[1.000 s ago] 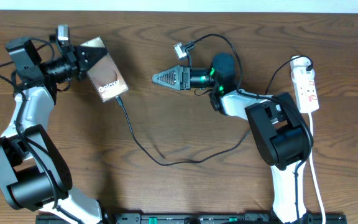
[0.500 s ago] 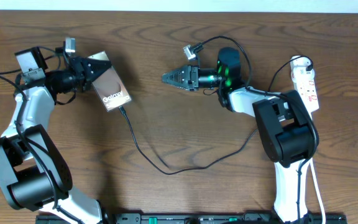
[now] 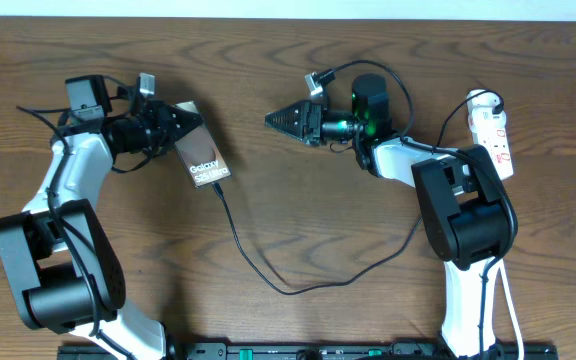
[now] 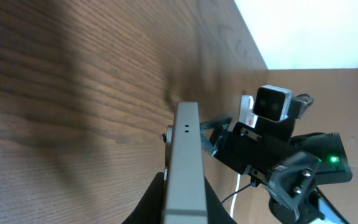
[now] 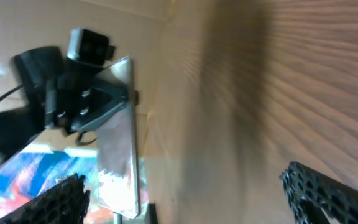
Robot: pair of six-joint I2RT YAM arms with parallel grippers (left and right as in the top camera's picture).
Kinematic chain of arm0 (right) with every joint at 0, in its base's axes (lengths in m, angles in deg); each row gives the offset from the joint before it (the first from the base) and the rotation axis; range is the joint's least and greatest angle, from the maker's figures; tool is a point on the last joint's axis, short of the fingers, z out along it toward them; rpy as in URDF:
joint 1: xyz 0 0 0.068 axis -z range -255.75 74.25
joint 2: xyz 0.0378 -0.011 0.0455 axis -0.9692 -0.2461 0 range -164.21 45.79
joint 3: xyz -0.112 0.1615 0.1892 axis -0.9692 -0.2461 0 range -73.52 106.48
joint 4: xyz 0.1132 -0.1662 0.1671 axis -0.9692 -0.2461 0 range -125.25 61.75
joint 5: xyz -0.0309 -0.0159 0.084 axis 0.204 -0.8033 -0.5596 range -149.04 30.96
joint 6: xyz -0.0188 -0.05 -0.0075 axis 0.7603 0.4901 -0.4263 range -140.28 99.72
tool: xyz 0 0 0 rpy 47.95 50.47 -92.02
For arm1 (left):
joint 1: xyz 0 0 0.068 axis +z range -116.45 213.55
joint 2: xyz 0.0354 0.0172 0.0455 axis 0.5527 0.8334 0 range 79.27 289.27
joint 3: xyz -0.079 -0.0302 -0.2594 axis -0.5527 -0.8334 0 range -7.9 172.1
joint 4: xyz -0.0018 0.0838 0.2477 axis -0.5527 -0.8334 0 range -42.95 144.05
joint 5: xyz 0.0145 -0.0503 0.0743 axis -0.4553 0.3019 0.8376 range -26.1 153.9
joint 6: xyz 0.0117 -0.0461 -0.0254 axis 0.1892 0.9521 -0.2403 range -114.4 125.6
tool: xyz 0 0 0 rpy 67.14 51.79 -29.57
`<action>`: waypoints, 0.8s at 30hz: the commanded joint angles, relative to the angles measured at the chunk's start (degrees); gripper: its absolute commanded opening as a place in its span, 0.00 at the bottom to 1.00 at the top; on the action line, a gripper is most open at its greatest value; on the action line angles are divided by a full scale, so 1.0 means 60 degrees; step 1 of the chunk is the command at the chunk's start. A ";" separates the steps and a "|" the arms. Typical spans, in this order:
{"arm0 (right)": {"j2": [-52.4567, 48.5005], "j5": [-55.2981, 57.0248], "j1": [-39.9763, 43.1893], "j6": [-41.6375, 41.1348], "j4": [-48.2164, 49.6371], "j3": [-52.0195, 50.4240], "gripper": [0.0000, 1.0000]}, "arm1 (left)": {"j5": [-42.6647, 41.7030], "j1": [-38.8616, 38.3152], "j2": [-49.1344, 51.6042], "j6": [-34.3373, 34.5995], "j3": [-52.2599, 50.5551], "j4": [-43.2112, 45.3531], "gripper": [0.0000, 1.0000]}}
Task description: Plug charger to phone and switch on socket
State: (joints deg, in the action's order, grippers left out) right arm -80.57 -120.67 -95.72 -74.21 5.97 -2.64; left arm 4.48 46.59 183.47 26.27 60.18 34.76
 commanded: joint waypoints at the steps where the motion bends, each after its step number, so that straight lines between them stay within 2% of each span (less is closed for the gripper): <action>1: 0.0266 0.0630 0.0000 0.1235 -0.0565 0.0066 0.99 | 0.0109 -0.0211 -0.0076 -0.0127 0.0080 -0.0029 0.07; 5: 0.0484 0.0845 0.0000 0.1785 -0.1155 0.0069 0.99 | 0.0437 -0.0342 -0.0073 -0.0120 0.0080 -0.0135 0.07; 8: 0.0820 0.1424 0.0000 0.2466 -0.2189 0.0113 0.99 | 0.0594 -0.0368 -0.0051 -0.0124 0.0076 -0.0302 0.07; 14: 0.2244 0.3388 0.0000 0.4517 -0.5901 0.0557 0.99 | 0.0590 -0.0368 0.0211 -0.0127 0.0073 -0.0423 0.07; 24: 0.4634 0.7369 -0.0040 0.4936 -0.9205 0.0634 0.99 | 0.0565 -0.0375 0.0849 -0.0135 0.0073 -0.0419 0.07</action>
State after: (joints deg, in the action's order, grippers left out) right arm -56.20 -87.69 -95.74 -47.39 -46.62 0.15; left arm 8.96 44.47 187.54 26.27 60.18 32.36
